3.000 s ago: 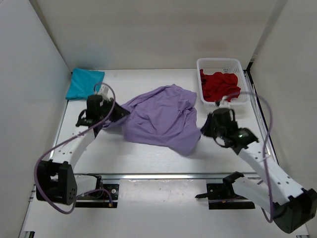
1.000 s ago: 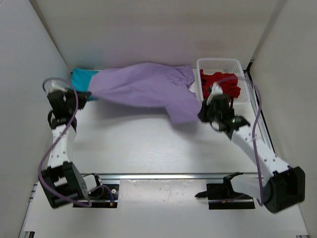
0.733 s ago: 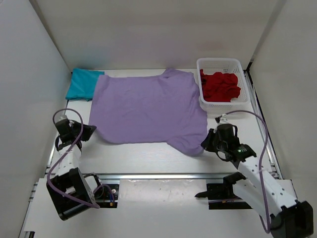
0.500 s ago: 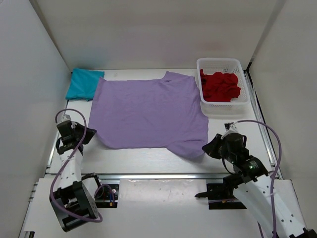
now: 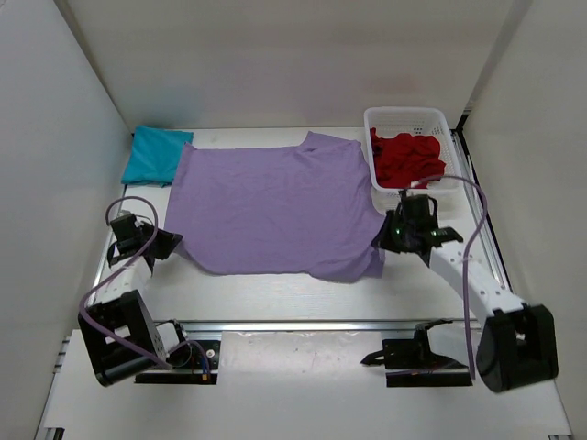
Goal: Fold and stack the t-shirts
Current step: Fold the flattened tshirt in 1/3 of the way
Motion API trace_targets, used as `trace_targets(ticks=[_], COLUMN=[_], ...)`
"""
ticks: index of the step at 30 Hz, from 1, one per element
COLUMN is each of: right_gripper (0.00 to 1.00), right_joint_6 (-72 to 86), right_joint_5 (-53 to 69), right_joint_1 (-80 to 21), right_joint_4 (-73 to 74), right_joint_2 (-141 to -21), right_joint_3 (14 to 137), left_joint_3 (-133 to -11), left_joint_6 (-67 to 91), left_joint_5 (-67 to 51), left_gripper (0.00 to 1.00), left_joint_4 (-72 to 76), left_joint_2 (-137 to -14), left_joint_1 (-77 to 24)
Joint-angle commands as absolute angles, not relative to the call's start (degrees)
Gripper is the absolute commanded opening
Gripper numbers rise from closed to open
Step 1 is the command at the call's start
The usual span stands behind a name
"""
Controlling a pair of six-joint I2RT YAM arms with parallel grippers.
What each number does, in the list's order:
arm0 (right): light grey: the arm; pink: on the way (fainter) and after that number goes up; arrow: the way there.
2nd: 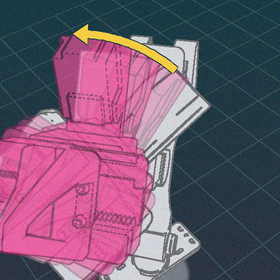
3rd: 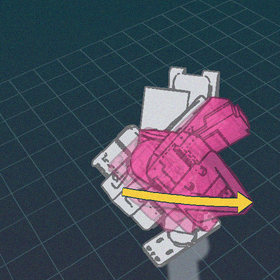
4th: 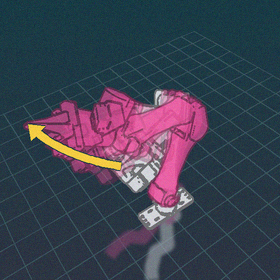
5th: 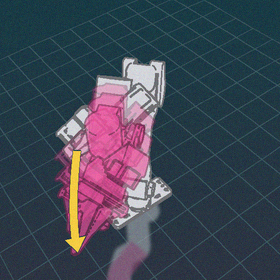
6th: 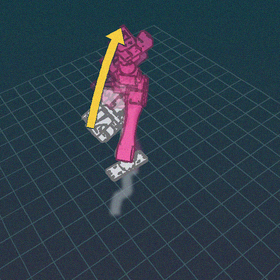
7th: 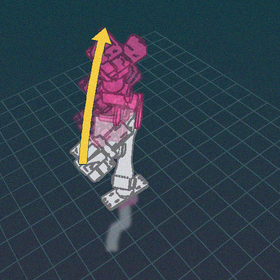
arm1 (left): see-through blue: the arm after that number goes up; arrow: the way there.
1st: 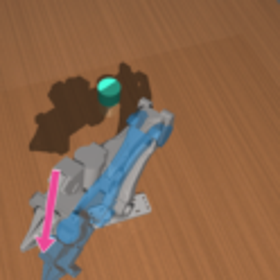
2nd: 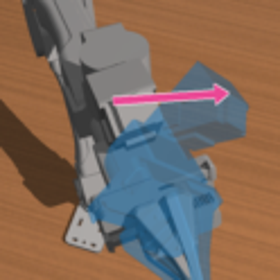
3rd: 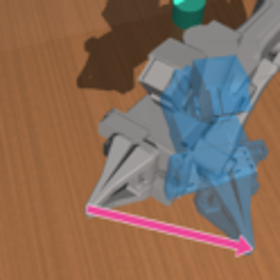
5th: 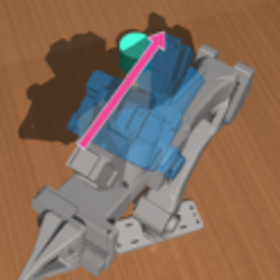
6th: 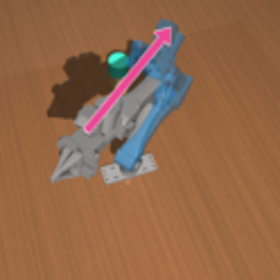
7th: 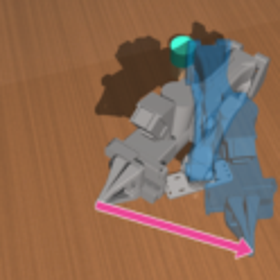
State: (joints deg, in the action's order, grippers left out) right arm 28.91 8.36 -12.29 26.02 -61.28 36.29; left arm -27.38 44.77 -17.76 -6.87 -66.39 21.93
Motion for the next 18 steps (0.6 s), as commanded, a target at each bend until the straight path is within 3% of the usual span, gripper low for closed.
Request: trace_targets(ticks=[1, 18], right_gripper=[0.00, 0.00], right_joint_6=[24.1, 18.4], right_joint_5=[8.7, 9.8], right_joint_1=[-12.7, -8.2], right_joint_4=[15.5, 16.6], right_joint_2=[-68.5, -107.3], right_joint_3=[46.5, 84.9], left_joint_3=[-32.4, -54.8], left_joint_6=[49.6, 48.6], left_joint_5=[-17.4, -12.1], left_gripper=[0.00, 0.00], left_joint_4=[-0.8, -2.6], left_joint_2=[-69.6, -96.9], left_joint_1=[21.9, 21.1])
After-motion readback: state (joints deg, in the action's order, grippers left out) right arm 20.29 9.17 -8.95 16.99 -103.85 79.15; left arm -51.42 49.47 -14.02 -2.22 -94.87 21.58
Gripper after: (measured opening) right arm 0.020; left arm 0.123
